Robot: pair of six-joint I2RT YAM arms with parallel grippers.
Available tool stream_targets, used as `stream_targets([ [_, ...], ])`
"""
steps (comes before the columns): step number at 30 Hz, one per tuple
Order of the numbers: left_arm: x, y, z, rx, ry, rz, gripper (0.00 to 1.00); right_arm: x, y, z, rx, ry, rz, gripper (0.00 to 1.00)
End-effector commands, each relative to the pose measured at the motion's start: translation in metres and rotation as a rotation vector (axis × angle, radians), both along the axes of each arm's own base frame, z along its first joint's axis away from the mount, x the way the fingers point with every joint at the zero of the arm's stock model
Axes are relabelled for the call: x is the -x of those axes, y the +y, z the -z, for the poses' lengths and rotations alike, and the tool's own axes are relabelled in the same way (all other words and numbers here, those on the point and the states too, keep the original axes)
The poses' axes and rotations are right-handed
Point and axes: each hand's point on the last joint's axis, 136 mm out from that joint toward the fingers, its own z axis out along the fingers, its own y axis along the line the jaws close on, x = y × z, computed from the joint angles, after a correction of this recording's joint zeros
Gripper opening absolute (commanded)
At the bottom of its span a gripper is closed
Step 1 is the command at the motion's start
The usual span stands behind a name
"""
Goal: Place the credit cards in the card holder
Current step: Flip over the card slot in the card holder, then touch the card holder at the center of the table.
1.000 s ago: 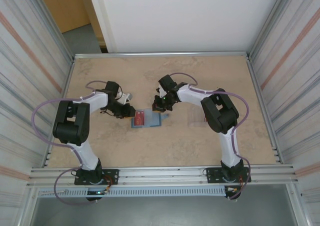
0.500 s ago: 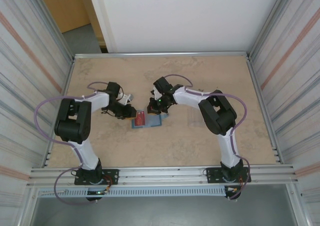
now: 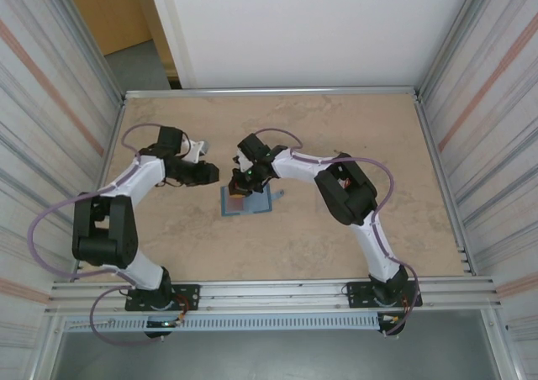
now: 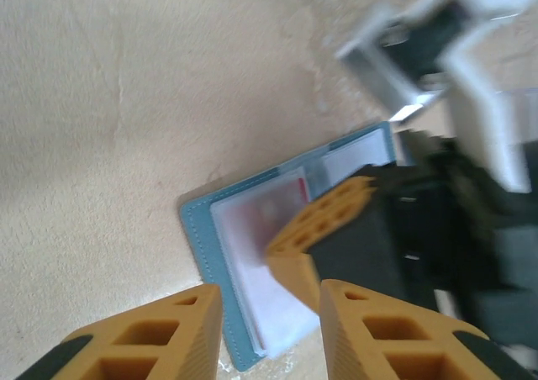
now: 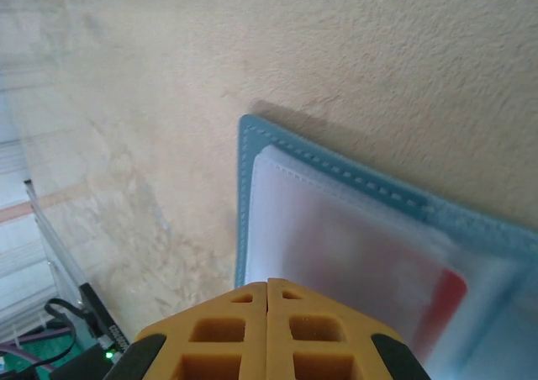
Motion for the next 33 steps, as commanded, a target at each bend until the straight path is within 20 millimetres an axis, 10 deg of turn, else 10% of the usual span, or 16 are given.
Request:
stream_targets([
  [1, 0.013, 0.001, 0.002, -0.004, 0.009, 0.015, 0.36, 0.002, -0.003, 0.017, 0.048, 0.044, 0.005, 0.00],
  [6, 0.016, -0.003, 0.016, 0.006, 0.063, 0.011, 0.31, -0.001, -0.010, 0.017, 0.066, 0.040, 0.017, 0.00],
  [13, 0.030, -0.036, 0.030, 0.038, 0.118, 0.104, 0.23, -0.018, -0.041, -0.066, 0.056, -0.134, 0.057, 0.01],
  [20, 0.041, -0.066, 0.049, 0.034, 0.183, 0.193, 0.20, -0.006, -0.143, -0.116, 0.261, -0.288, 0.164, 0.25],
  [28, 0.039, -0.050, 0.081, -0.017, 0.294, 0.127, 0.18, 0.015, -0.257, -0.132, 0.537, -0.333, 0.294, 0.47],
  [33, 0.024, -0.048, 0.039, -0.059, 0.154, 0.148, 0.23, 0.031, -0.315, -0.145, 0.692, -0.347, 0.383, 0.60],
])
